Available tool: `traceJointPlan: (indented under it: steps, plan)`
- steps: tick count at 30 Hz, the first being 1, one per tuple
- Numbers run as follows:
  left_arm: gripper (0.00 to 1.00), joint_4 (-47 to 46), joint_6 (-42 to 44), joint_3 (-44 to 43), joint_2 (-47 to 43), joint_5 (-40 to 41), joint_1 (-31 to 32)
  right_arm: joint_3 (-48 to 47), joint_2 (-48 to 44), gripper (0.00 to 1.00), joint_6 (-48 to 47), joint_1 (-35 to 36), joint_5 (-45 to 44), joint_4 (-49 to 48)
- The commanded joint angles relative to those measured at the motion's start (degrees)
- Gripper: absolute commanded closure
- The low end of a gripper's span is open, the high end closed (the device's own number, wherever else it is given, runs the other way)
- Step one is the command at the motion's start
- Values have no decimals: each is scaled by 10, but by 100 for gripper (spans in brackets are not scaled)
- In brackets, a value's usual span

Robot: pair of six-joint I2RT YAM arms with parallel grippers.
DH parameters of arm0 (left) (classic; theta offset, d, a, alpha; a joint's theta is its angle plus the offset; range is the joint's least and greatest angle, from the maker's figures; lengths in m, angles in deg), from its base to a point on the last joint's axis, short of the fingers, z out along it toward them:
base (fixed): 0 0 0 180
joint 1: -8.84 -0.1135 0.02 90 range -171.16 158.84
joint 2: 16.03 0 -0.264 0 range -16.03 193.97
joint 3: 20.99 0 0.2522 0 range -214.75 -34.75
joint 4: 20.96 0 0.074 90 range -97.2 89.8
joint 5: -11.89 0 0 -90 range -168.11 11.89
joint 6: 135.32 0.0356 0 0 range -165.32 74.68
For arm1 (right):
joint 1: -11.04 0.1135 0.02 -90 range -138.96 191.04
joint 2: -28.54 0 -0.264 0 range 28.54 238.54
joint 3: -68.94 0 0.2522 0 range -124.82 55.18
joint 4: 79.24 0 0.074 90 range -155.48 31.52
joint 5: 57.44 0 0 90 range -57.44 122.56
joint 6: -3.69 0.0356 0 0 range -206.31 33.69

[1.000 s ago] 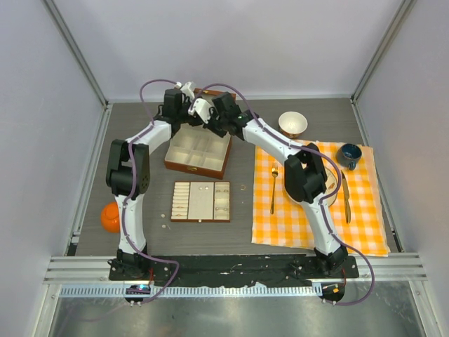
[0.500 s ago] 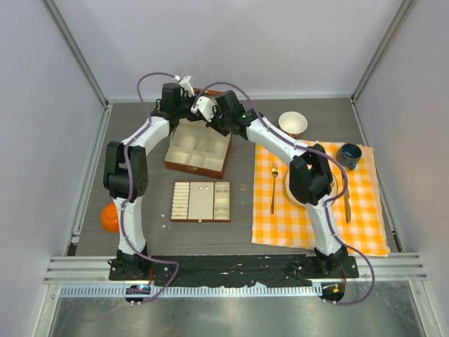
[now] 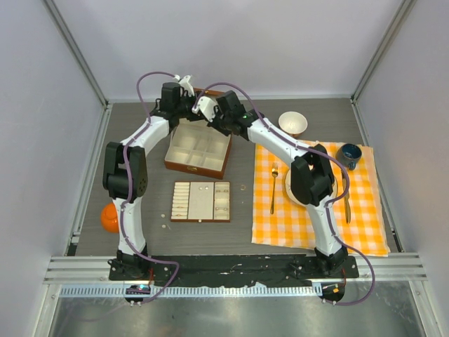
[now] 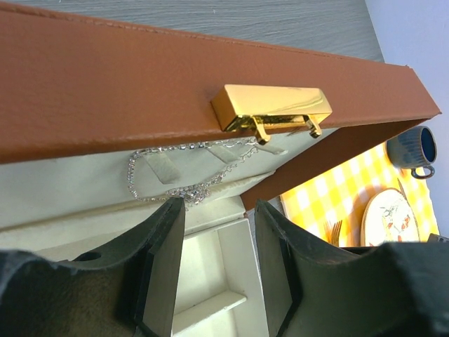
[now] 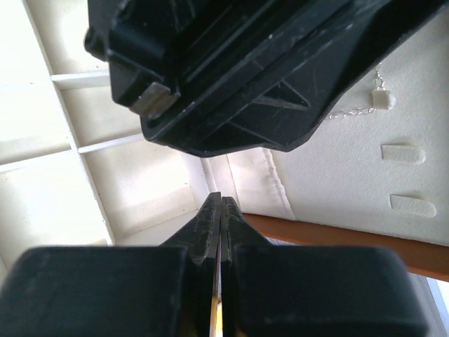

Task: Organize the mixed jewelry
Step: Place the jewelry in the jewelry box.

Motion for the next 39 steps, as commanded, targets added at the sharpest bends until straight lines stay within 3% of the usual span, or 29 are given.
traceJointPlan:
  steps: [1, 14, 39]
  plan:
    - [52, -24, -7, -10, -23, -20, -1, 4, -43, 99, -3, -3, -9, -22]
    - [53, -49, -50, -15, 1, -38, 7, 28, -58, 99, -2, -8, -37, -25]
    - [53, -35, -33, -25, 32, -11, 21, 61, -77, 99, 4, -13, -39, -33]
